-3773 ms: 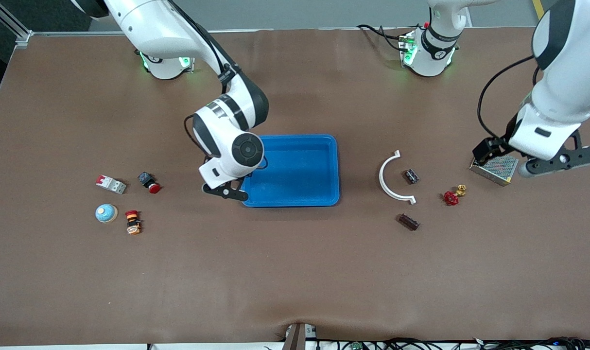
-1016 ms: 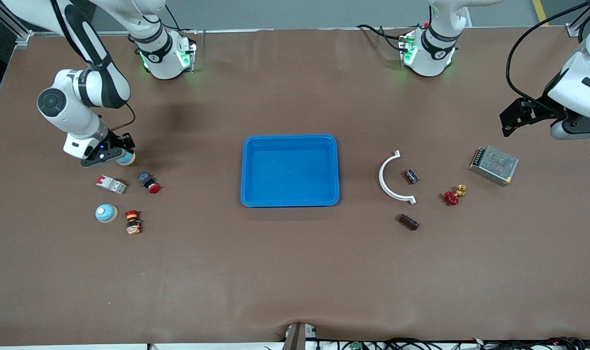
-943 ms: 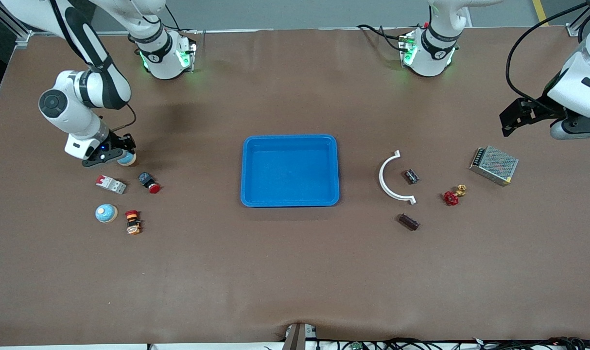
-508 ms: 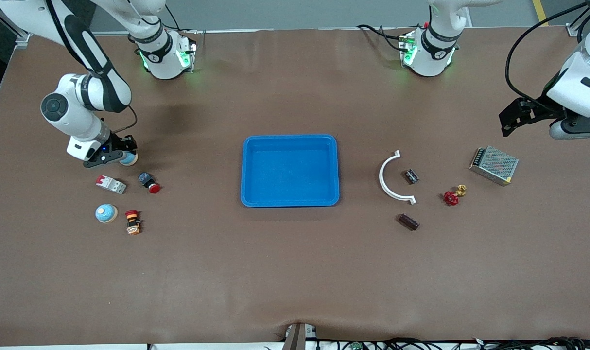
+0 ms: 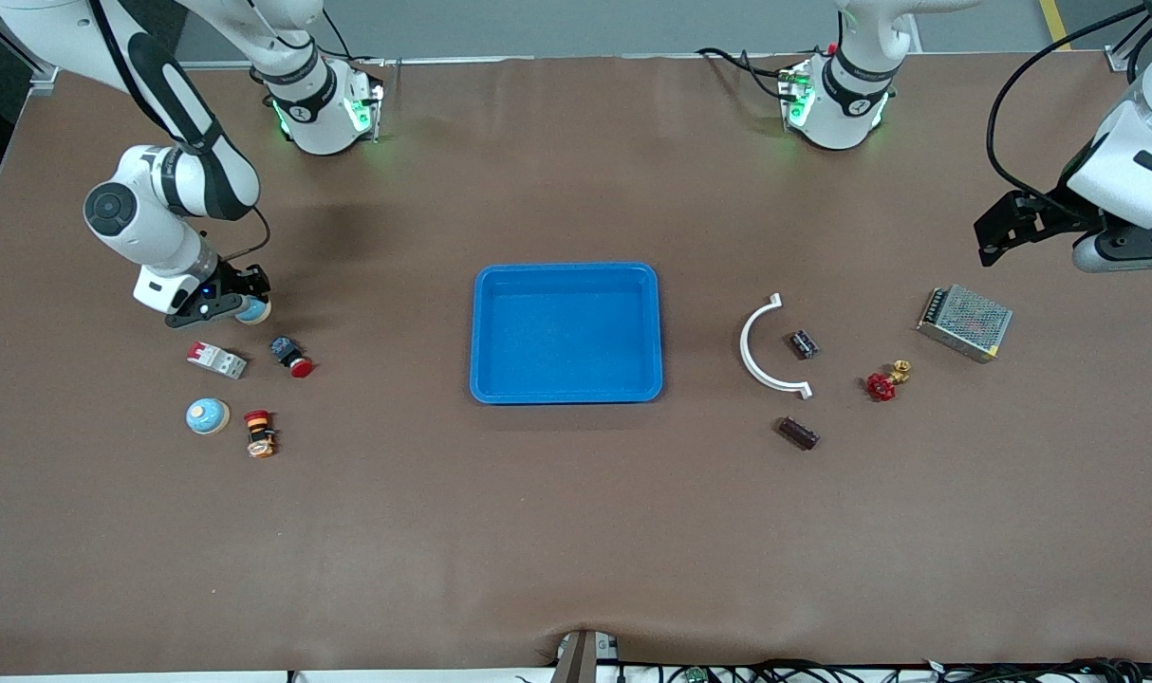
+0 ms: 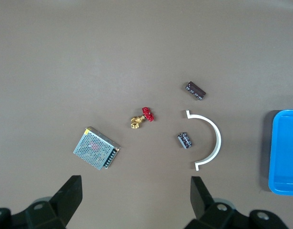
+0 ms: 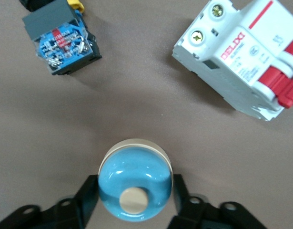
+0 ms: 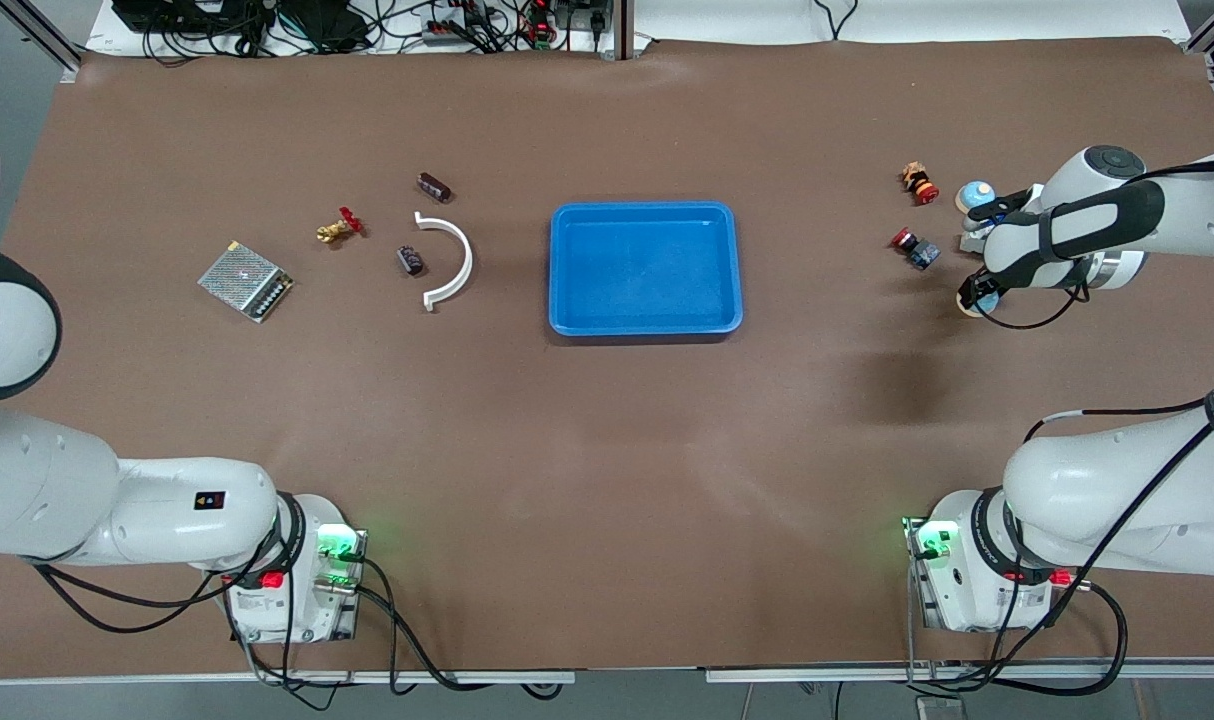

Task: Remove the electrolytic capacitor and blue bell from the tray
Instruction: 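Lower the bell beside the red buttons with the right gripper and open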

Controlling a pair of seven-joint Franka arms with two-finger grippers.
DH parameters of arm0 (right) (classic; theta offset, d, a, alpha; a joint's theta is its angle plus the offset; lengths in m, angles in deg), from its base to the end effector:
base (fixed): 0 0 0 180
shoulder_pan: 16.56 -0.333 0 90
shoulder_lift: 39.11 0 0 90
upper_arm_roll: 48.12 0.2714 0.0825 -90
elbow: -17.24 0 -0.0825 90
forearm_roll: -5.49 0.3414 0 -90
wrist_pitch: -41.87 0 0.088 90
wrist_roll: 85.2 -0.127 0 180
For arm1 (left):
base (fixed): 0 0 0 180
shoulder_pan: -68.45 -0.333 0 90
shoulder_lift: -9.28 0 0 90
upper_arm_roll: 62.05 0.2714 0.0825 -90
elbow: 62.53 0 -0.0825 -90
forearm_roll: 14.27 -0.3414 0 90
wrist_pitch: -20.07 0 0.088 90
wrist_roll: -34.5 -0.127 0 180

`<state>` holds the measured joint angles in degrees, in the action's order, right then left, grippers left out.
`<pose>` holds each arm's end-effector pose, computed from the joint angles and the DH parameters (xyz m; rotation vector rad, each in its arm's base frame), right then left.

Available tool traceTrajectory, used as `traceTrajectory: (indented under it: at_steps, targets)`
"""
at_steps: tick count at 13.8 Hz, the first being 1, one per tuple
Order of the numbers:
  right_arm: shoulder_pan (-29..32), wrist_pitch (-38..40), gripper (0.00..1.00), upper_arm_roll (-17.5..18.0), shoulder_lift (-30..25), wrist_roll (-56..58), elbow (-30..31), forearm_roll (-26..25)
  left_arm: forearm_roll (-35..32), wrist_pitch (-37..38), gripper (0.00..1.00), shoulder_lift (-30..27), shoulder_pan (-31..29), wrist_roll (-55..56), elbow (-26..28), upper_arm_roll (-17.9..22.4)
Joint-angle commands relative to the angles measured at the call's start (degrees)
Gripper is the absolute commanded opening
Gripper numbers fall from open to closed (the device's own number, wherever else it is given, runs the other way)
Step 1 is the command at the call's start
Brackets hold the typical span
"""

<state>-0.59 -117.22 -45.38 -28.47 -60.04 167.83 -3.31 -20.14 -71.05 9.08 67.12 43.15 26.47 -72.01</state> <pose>0.3929 -0.0853 0.1576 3.0637 0.5450 -0.0757 0.5103 -0.0646 0.5716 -3.0446 -0.0006 -0.0845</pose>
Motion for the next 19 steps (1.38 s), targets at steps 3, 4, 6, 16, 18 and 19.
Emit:
traceTrajectory:
  at_steps: [3,4,6,16,18,19]
  targets:
    - [0.38,1.65,1.0,1.66,-1.84,0.76,-0.03,1.23,0.86,0.76,1.0,-0.33,-0.08,0.14,-0.14,0.03]
    - [-0.58,5.24,1.0,1.84,-3.25,0.76,-1.51,1.23,0.86,0.76,1.0,-0.41,-0.08,0.05,-0.14,0.03]
    - [-2.61,14.11,1.0,1.84,-5.89,0.33,-5.55,1.32,0.86,0.85,1.0,-0.41,-0.25,-0.12,0.03,0.12]
    - [-4.99,45.96,1.0,1.49,1.92,-4.05,-40.71,4.66,0.77,-0.29,1.0,0.55,0.1,0.23,-0.32,0.03]
    - [-6.3,50.34,1.0,1.4,1.84,-12.63,-45.71,4.75,0.77,-0.38,1.0,0.73,0.1,0.32,-0.32,0.03]
    - [-6.74,54.02,1.0,1.4,1.92,-16.51,-49.39,4.75,0.68,-0.38,1.0,0.73,0.1,0.32,-0.32,0.03]
